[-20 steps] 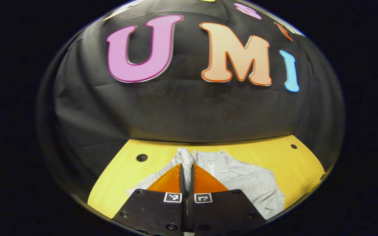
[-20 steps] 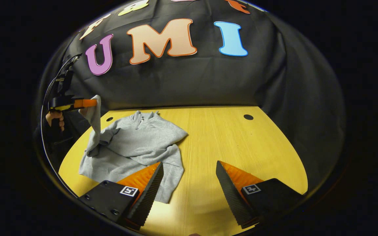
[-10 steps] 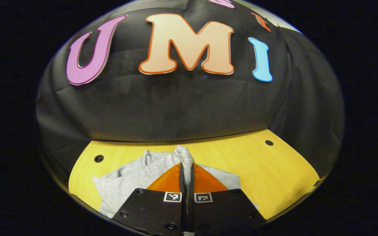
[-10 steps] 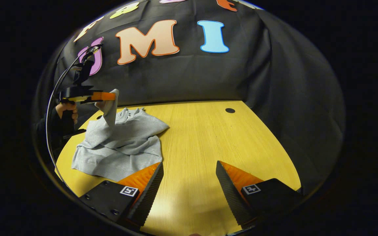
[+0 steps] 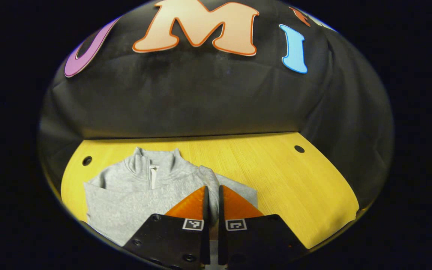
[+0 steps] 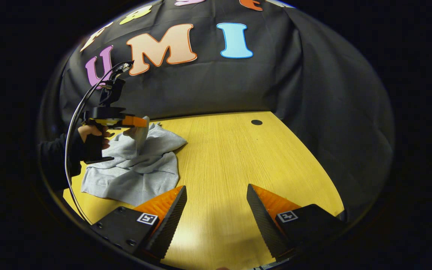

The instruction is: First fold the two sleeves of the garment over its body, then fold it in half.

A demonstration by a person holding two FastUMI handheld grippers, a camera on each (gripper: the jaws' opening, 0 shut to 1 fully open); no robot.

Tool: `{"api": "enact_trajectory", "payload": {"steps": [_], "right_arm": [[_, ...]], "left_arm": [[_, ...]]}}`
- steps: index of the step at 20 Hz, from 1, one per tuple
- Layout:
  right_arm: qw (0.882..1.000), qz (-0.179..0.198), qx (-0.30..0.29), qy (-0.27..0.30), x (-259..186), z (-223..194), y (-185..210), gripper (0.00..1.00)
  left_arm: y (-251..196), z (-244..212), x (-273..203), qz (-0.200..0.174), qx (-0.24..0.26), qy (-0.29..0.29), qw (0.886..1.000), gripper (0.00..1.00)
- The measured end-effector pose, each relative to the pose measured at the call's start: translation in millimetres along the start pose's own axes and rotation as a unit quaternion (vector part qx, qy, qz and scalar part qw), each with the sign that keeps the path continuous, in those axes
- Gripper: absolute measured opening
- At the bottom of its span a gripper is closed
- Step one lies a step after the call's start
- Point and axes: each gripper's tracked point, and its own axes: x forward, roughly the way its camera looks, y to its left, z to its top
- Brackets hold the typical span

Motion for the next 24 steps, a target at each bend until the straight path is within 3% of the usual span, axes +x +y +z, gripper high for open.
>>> {"api": "enact_trajectory", "payload": {"steps": [2,5,12,19,24], "right_arm": [[1.0,0.006,0.002,0.002,1,-2,5,0.96],[1.0,0.018,-0.002,0.002,7,0,18,0.96],[0.999,0.051,-0.013,0.004,27,11,63,0.99],[0.996,0.08,-0.025,0.014,45,14,110,0.99],[0.995,0.089,-0.031,0.026,58,6,132,0.99]], "left_arm": [[-3,-1,-1,-0.013,-0.003,-0.006,1.0,0.44],[14,6,-16,0.006,0.019,-0.026,0.999,0.99],[74,-2,-71,0.034,-0.013,-0.055,0.998,0.95],[166,-31,-141,0.106,-0.026,-0.065,0.992,0.95],[217,-77,-184,0.155,-0.037,-0.038,0.986,0.96]]}}
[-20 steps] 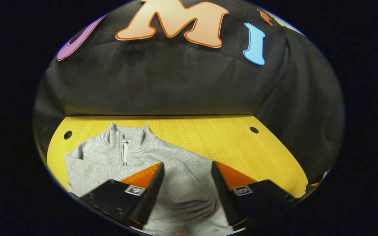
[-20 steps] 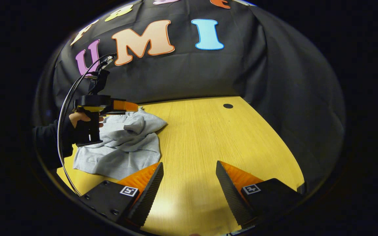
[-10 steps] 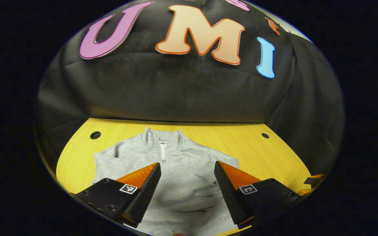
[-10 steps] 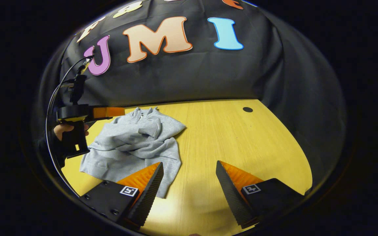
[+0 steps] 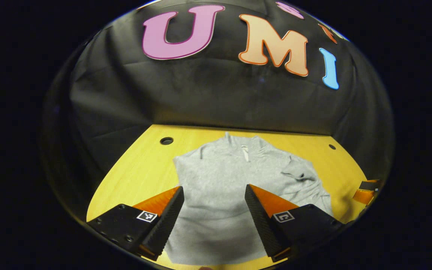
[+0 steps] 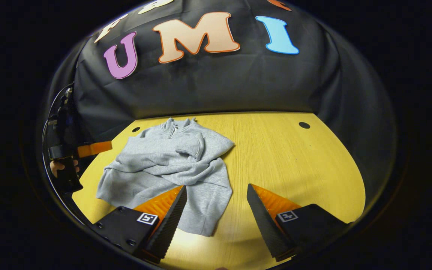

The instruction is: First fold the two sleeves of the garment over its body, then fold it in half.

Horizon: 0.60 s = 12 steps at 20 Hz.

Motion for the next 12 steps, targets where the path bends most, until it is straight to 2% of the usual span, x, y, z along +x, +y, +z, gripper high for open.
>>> {"api": "enact_trajectory", "payload": {"steps": [4,9,12], "right_arm": [[1.0,-0.006,-0.007,0.01,11,-7,5,0.99],[0.999,-0.011,-0.018,0.031,20,-26,12,0.99],[0.998,-0.012,-0.02,0.053,24,-47,18,0.99]], "left_arm": [[28,-34,-12,0.018,-0.029,0.027,0.999,0.96],[46,-75,-25,0.035,-0.019,0.056,0.998,0.96],[46,-105,-30,0.038,-0.03,0.085,0.995,0.96]]}}
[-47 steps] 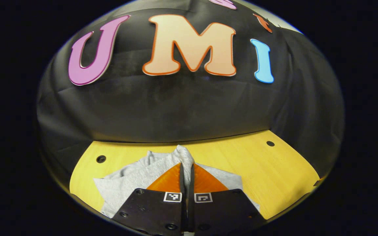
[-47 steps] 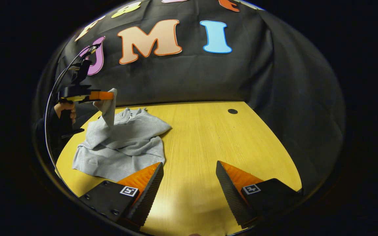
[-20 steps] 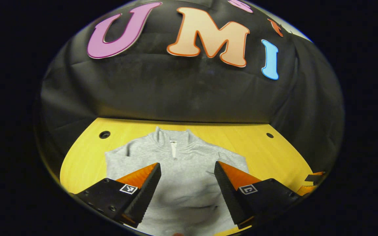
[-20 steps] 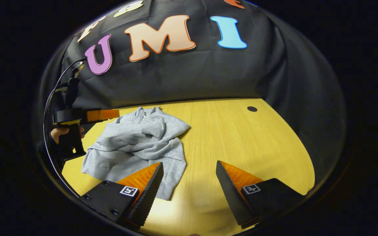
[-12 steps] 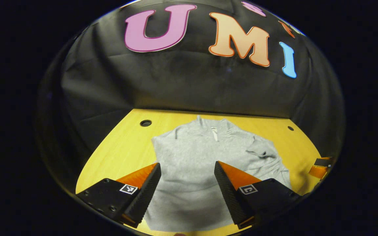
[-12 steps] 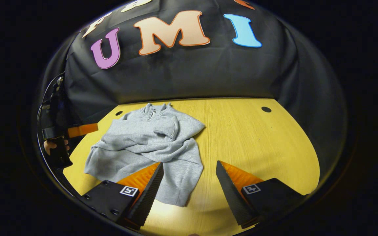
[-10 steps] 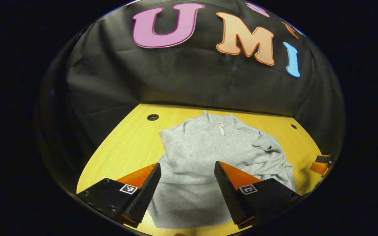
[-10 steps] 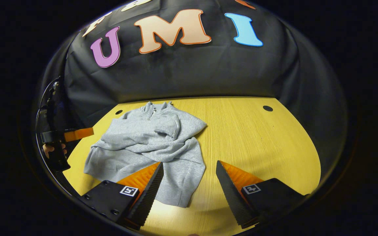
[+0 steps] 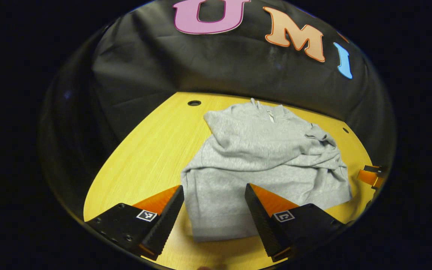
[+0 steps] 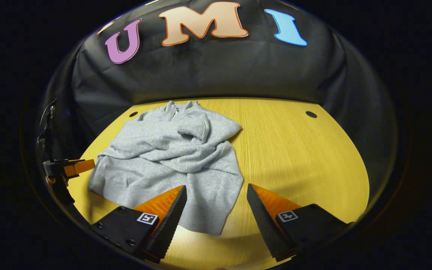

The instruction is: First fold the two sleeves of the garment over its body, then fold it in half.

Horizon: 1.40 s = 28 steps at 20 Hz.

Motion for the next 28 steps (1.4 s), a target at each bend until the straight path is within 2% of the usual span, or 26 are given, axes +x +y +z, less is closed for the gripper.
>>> {"api": "enact_trajectory", "payload": {"steps": [6,9,12,15,16,18,19,20,21,22,25,27,28], "right_arm": [[0.999,-0.002,-0.009,0.037,9,-30,8,0.99],[0.998,-0.008,-0.009,0.055,14,-43,8,0.96],[0.997,-0.01,-0.009,0.082,19,-57,11,0.99],[0.997,-0.01,-0.019,0.077,21,-55,12,0.96],[0.996,-0.008,-0.02,0.088,21,-59,14,0.99],[0.995,0.001,-0.025,0.096,20,-59,18,0.91],[0.995,0.005,-0.023,0.095,21,-56,20,0.84],[0.995,0.009,-0.019,0.099,22,-58,23,0.66],[0.995,0.014,-0.017,0.098,22,-56,25,0.54],[0.994,0.025,-0.013,0.105,23,-59,31,0.42],[0.994,0.037,-0.007,0.106,23,-56,34,0.14],[0.992,0.04,0.004,0.119,23,-59,33,0.05],[0.991,0.043,0.0,0.125,21,-62,33,0.06]], "left_arm": [[4,-42,4,0.006,0.001,0.042,0.999,0.96],[4,-44,5,0.005,0.008,0.036,0.999,0.96],[4,-42,5,0.006,0.011,0.027,1.0,0.96],[2,-42,7,0.007,0.01,0.02,1.0,0.95],[0,-42,6,0.005,0.013,0.022,1.0,0.95],[-8,-42,8,-0.007,0.016,0.021,1.0,0.85],[-10,-42,9,-0.012,0.019,0.023,0.999,0.73],[-13,-40,9,-0.017,0.022,0.023,0.999,0.61],[-16,-41,11,-0.022,0.023,0.025,0.999,0.49],[-21,-39,12,-0.03,0.02,0.024,0.999,0.43],[-27,-39,13,-0.048,0.003,0.026,0.999,0.14],[-28,-39,12,-0.06,-0.005,0.036,0.998,0.04],[-29,-40,11,-0.064,-0.003,0.043,0.997,0.0]]}}
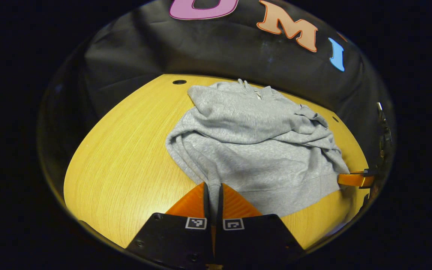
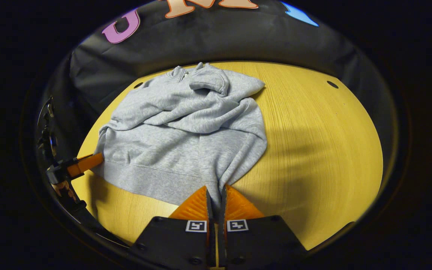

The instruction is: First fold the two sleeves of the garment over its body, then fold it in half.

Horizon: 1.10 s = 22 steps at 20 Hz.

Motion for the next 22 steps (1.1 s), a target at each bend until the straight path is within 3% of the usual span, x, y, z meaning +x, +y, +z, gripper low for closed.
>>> {"api": "enact_trajectory", "payload": {"steps": [6,13,22], "right_arm": [[1.0,0.014,0.009,0.008,-11,7,1,0.05],[0.999,0.039,0.02,0.025,-20,18,8,0.05],[0.99,0.102,0.091,-0.036,-62,84,32,0.05]], "left_arm": [[-3,-5,-7,-0.014,0.023,0.032,0.999,0.0],[1,8,-7,-0.015,0.006,0.053,0.998,0.0],[-15,91,-40,-0.048,-0.027,-0.025,0.998,0.0]]}}
